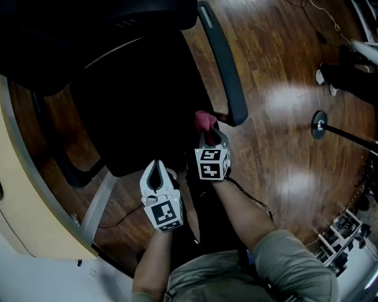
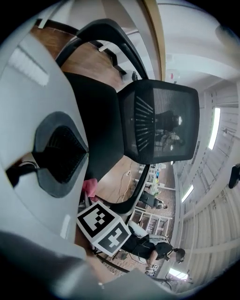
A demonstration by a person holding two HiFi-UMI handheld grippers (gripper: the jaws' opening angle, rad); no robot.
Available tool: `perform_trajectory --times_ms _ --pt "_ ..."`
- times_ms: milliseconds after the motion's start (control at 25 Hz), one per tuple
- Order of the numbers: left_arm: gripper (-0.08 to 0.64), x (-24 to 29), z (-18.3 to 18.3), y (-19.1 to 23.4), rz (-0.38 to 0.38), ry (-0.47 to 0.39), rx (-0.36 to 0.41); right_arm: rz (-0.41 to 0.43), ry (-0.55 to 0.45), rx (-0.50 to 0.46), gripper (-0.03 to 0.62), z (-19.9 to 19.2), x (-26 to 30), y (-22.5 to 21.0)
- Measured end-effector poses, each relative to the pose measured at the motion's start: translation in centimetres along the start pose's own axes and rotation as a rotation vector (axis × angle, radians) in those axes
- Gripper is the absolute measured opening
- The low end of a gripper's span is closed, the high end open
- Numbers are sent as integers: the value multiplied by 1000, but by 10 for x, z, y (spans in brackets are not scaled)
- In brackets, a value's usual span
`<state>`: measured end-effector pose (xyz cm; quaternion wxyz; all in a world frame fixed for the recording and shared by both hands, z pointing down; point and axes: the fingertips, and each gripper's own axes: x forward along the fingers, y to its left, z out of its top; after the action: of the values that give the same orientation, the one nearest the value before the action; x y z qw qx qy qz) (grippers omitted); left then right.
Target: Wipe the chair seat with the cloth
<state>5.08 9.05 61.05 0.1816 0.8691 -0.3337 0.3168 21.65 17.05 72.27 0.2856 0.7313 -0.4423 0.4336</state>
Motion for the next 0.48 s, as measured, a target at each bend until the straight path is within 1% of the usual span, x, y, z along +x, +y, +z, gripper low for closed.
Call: perform_trajectory --times_ms 80,160,280,360,480 --pt "5 6 2 -18 -12 3 10 -15 11 32 72 -7 0 -21" --pt "5 11 3 -31 -21 3 15 -16 18 39 72 -14 1 -33" --pt "5 20 2 -45 -36 -1 14 -5 13 34 72 -15 6 -38" --pt "5 24 -5 -50 -49 2 12 -1 12 38 72 -18 10 -38" --pt "5 18 -15 -44 -54 0 7 -9 9 40 72 -23 11 -36"
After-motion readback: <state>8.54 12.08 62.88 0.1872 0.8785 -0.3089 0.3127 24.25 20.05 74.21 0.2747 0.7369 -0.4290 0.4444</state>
